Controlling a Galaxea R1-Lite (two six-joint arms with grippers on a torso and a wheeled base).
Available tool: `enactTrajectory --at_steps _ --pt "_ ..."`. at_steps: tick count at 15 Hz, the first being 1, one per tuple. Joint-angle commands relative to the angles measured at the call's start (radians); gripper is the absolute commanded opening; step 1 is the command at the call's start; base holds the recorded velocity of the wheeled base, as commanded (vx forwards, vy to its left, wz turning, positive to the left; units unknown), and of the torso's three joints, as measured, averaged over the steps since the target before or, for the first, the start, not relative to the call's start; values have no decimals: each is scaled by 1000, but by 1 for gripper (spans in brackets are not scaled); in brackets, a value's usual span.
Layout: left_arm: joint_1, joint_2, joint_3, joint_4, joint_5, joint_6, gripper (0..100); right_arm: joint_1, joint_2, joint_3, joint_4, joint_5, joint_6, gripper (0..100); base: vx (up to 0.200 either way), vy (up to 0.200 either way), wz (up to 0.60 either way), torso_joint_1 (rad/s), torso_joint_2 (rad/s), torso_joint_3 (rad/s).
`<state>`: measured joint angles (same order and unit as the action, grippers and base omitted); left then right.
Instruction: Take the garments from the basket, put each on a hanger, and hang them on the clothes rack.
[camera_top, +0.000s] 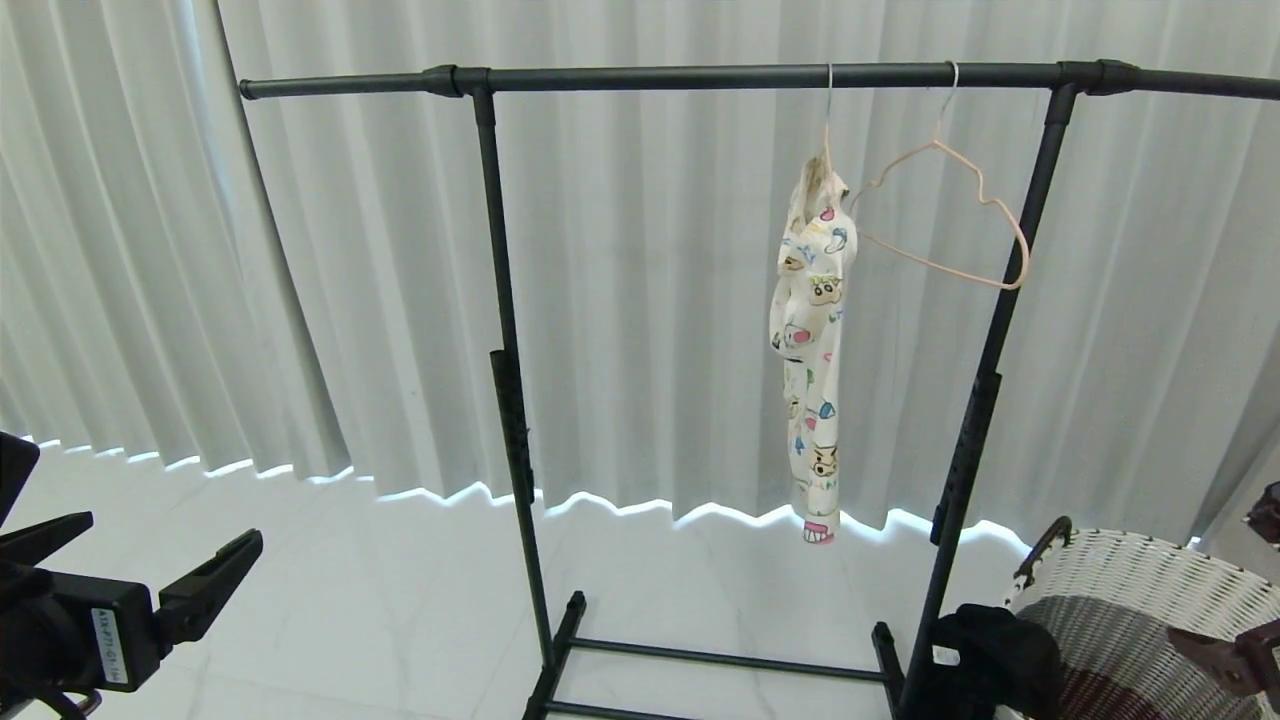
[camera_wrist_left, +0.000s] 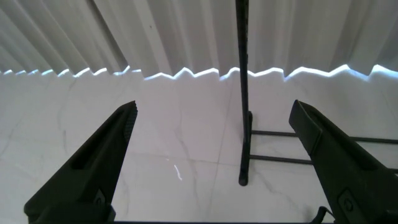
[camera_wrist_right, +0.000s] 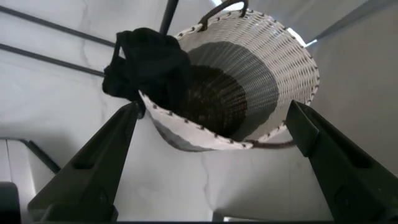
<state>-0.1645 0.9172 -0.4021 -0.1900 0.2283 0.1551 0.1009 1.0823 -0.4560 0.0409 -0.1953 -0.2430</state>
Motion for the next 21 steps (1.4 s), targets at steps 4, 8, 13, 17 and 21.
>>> enactTrajectory --at_steps 4,8,13,17,21 --pt "-1 20 -15 0 0 -2 100 2 151 31 -68 19 -4 100 200 0 0 4 6 2" --pt "-1 23 -11 0 0 -3 100 2 249 146 -208 19 -41 100 200 0 0 6 4 6" --pt "-58 26 -12 0 -1 -2 100 25 459 257 -421 19 -101 100 0 0 0 0 0 0" --pt "-182 68 -129 -6 -60 3 100 60 594 255 -473 48 -185 100 0 0 0 0 0 0" --pt "-182 94 -179 -6 -63 3 100 119 775 252 -569 45 -196 100 0 0 0 0 0 0"
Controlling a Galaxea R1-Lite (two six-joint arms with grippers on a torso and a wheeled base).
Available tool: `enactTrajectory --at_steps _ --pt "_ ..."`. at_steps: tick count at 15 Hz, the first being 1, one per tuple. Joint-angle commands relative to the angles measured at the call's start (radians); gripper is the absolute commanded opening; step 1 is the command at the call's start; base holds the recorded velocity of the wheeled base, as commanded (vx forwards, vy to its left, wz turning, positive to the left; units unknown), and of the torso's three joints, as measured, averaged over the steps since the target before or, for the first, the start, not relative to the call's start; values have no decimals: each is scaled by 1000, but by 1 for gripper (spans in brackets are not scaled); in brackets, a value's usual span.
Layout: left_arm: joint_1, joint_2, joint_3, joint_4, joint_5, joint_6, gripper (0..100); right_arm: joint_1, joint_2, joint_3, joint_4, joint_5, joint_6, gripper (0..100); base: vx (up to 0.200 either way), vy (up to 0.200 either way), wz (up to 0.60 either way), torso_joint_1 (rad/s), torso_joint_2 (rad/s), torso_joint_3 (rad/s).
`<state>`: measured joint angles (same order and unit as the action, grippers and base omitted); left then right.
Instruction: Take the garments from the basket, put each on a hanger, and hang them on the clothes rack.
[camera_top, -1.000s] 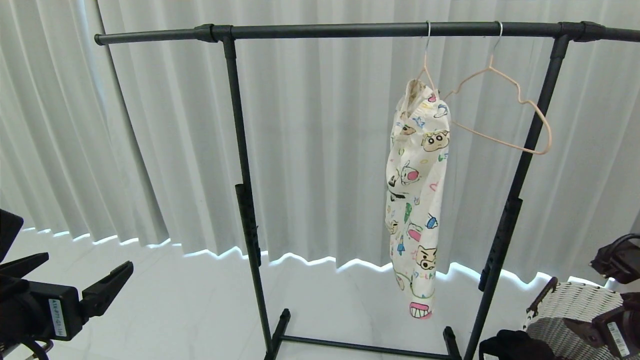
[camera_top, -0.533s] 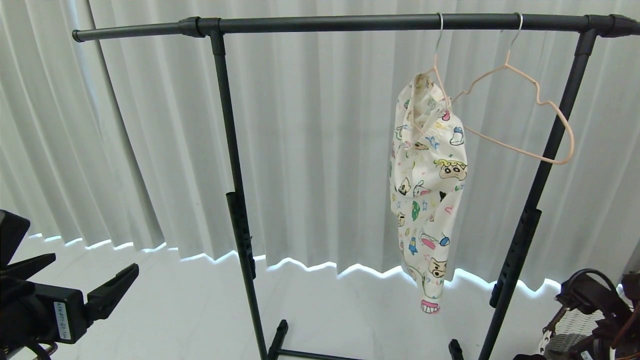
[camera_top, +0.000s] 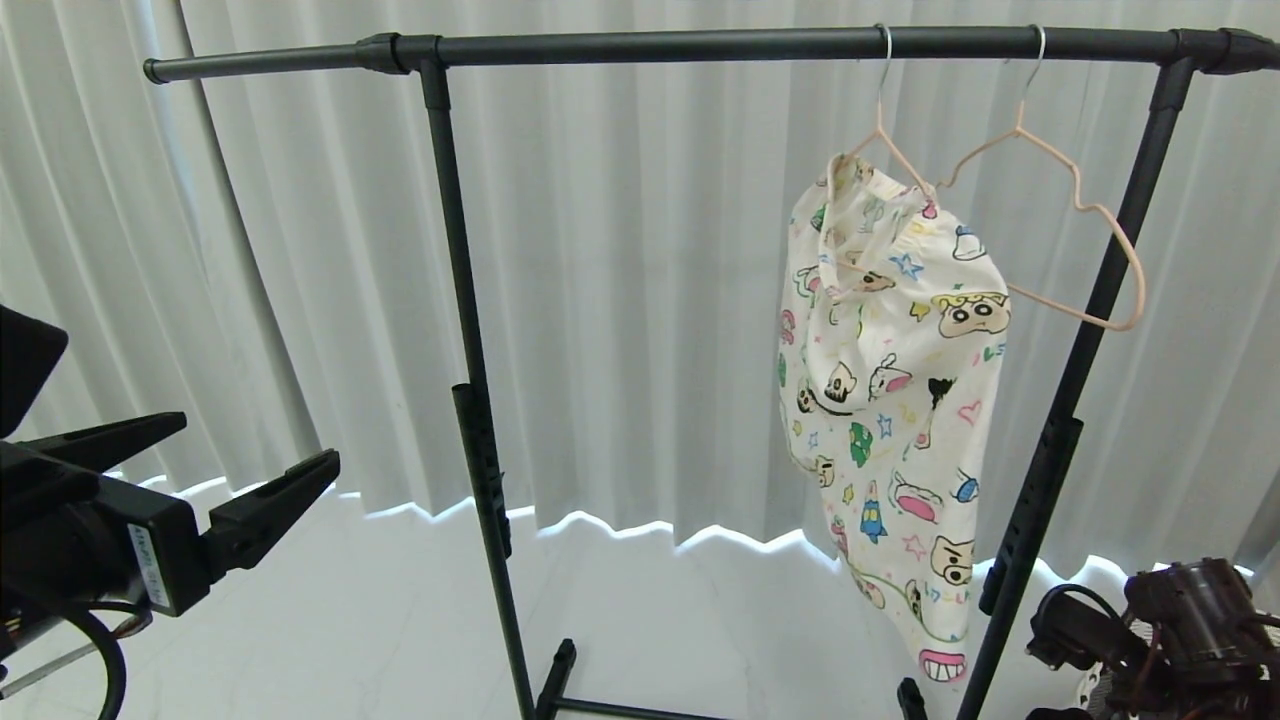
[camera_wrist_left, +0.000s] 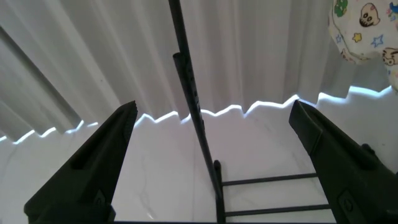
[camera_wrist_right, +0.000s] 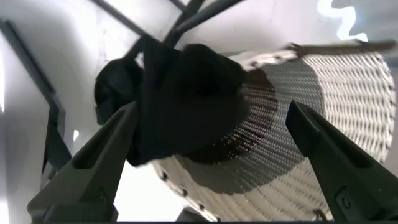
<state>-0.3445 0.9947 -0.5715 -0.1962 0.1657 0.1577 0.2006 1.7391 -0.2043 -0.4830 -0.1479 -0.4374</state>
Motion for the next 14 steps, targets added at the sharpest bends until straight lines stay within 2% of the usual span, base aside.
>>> enactTrajectory --at_steps 1,3,6,9,10,12,14 --pt "-2 18 -8 0 0 -1 100 19 163 5 -94 -24 -1 100 0 0 0 0 0 0" --pt "-4 39 -10 0 -2 -4 100 11 240 9 -152 -78 2 100 0 0 0 0 0 0" --pt "-7 56 -5 0 -3 -10 100 11 261 8 -152 -68 0 100 0 0 0 0 0 0" --pt "-7 55 -7 0 -3 -10 100 -23 296 -1 -154 -94 0 100 0 0 0 0 0 0" --pt "-7 55 -7 0 -3 -10 100 -26 289 2 -158 -87 2 100 0 0 0 0 0 0" --pt "-8 55 -7 -2 -3 -10 100 2 241 23 -172 -6 -7 100 0 0 0 0 0 0" --pt "-22 55 -7 0 -3 -10 100 43 229 28 -172 -2 -12 100 0 0 0 0 0 0"
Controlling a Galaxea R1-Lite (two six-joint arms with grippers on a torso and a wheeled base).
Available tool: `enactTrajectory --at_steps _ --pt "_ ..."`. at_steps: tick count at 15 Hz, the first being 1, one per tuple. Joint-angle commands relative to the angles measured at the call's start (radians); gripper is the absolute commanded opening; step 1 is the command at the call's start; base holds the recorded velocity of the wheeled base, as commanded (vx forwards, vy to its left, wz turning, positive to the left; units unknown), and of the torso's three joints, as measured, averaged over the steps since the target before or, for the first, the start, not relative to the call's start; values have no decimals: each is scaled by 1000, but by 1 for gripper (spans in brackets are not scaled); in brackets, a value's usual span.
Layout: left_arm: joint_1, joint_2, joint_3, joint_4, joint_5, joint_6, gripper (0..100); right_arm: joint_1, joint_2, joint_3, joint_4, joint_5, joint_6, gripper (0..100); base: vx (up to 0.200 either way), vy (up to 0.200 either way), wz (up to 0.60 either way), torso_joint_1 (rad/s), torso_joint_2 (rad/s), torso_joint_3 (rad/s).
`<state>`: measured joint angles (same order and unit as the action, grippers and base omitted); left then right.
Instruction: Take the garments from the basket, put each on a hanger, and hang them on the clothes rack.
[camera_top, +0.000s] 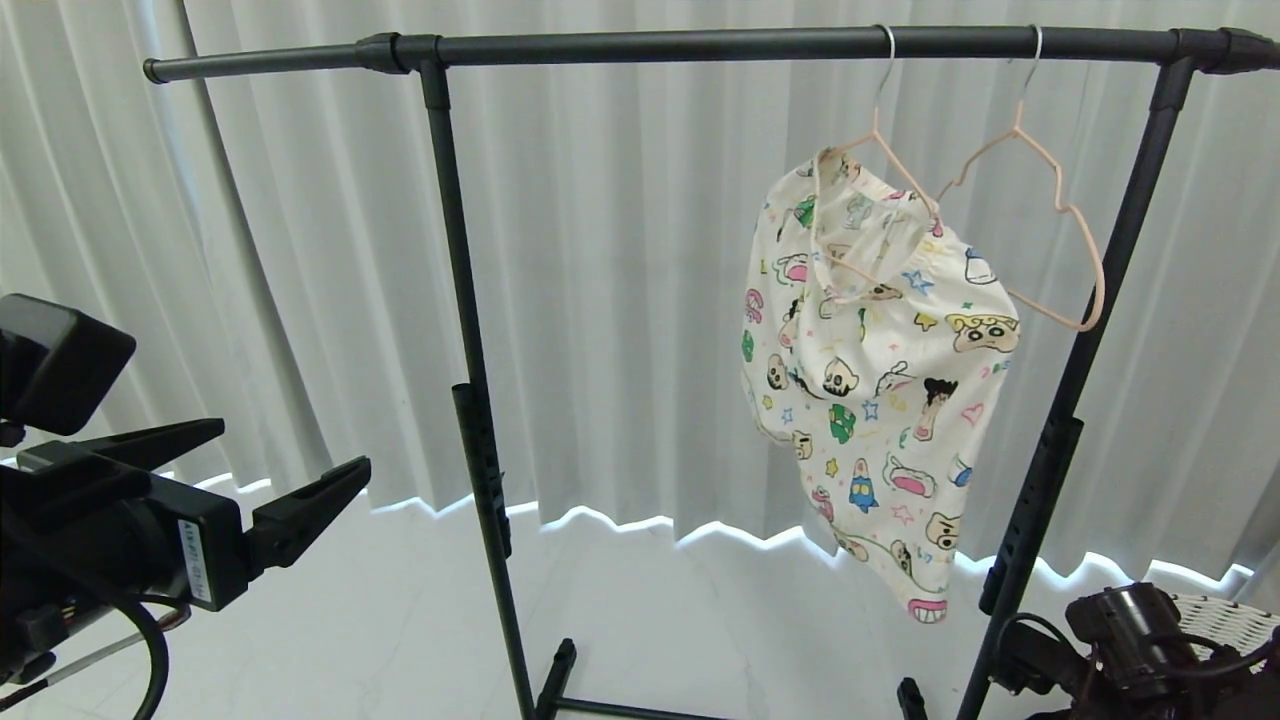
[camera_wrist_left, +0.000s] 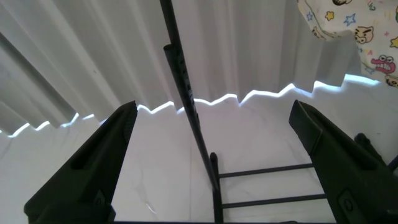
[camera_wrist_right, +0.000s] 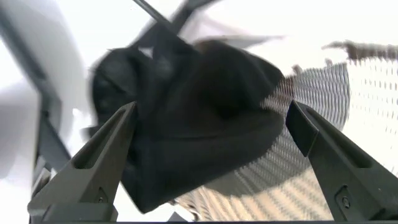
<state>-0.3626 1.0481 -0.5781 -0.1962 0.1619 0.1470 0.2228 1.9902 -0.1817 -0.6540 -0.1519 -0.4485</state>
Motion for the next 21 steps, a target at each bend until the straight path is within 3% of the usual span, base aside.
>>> enactTrajectory --at_steps 1,5,11,12,18,21 --pt "-6 1 -2 -2 1 0 100 24 -1 5 1 -12 -1 100 0 0 0 0 0 0" --pt "-6 -2 -2 0 1 2 100 9 62 1 1 -153 8 100 0 0 0 0 0 0" --pt "-6 -3 -3 0 2 3 100 -46 62 -5 -1 -163 42 100 0 0 0 0 0 0" --pt "-6 -3 -3 0 2 3 100 -46 59 -5 -1 -163 51 0 0 0 0 0 0 0" --pt "-6 -7 -3 0 4 5 100 -45 16 -2 -1 -153 57 0 0 0 0 0 0 0" --pt "-6 -5 0 0 2 5 100 -39 -110 -16 5 -132 50 0 0 0 0 0 0 0"
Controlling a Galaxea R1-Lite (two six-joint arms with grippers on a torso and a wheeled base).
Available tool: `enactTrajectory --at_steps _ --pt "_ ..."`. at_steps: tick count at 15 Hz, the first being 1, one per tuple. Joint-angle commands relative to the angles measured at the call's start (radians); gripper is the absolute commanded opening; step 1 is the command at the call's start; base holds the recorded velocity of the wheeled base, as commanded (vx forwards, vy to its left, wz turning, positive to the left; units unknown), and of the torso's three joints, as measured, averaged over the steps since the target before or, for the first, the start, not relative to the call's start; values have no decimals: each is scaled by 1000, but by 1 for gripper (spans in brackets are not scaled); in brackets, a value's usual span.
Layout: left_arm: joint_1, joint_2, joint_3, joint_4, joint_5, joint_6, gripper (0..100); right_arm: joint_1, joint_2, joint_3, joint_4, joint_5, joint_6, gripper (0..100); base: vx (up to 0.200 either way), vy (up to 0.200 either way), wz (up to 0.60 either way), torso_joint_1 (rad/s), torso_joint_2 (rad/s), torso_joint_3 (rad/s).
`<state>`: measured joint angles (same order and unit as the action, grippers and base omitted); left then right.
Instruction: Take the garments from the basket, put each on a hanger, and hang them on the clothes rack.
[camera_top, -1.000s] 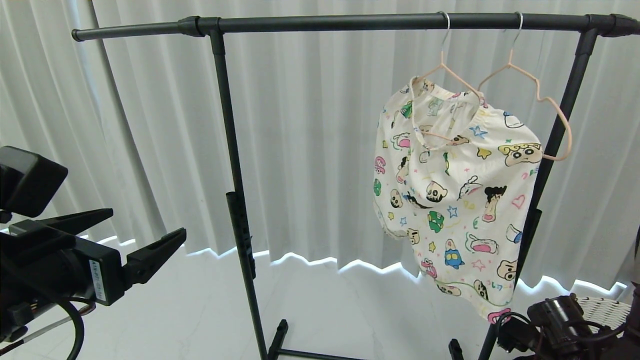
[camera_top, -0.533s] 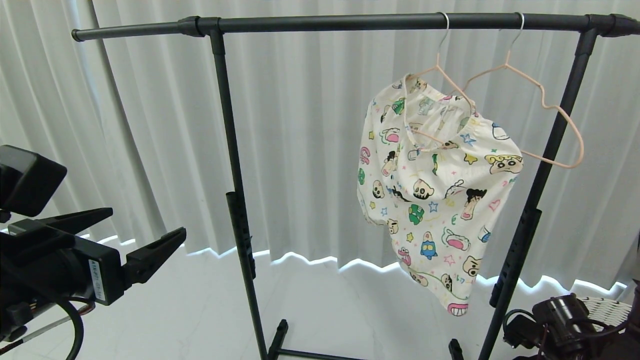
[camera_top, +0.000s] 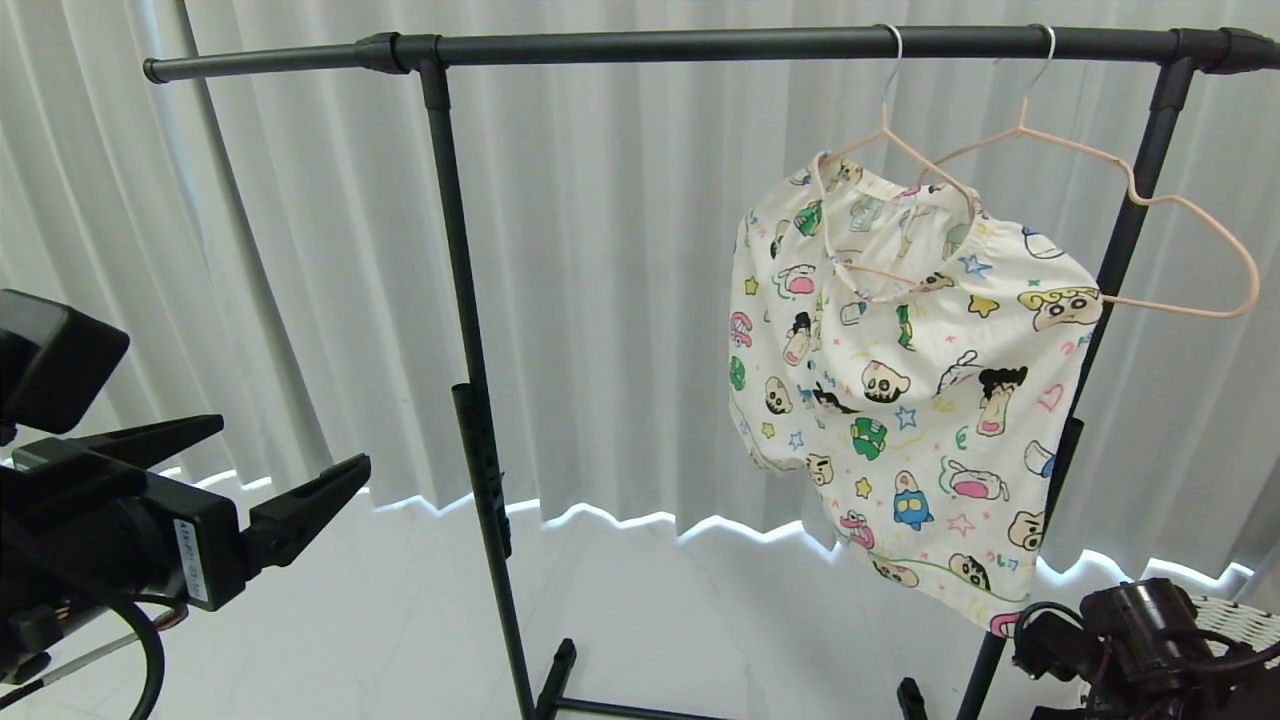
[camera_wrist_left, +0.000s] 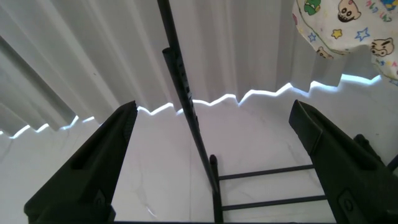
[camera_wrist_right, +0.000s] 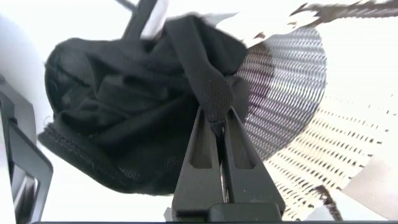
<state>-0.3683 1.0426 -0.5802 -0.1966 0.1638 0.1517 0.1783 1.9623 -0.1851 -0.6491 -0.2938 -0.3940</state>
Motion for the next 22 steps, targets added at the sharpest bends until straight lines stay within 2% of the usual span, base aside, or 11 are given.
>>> enactTrajectory --at_steps 1,2,5,6,8,10,12,15,22 --pt "0 4 5 -1 -1 -1 100 23 -154 -54 39 18 -5 0 0 0 0 0 0 0" --pt "0 8 7 0 -1 0 100 33 -238 -112 154 19 -5 0 0 0 0 0 0 0" --pt "-21 19 13 0 0 3 100 38 -497 -433 717 65 11 0 0 0 0 0 0 0" --pt "-29 22 22 0 0 5 100 38 -551 -533 856 78 21 0 0 0 0 0 0 0" --pt "-41 20 79 0 3 11 100 40 -619 -672 1023 93 26 0 0 0 0 0 0 0" --pt "-54 19 102 0 3 39 100 44 -666 -775 1128 93 24 0 0 0 0 0 0 0" --pt "-58 22 102 0 2 46 100 58 -692 -843 1175 93 24 0 0 0 0 0 0 0" --pt "-80 19 102 -1 2 46 100 98 -701 -915 1246 93 24 0 -200 0 0 7 4 -1" --pt "-86 14 102 0 2 43 100 224 -658 -995 1269 93 24 0 -200 0 0 4 2 2"
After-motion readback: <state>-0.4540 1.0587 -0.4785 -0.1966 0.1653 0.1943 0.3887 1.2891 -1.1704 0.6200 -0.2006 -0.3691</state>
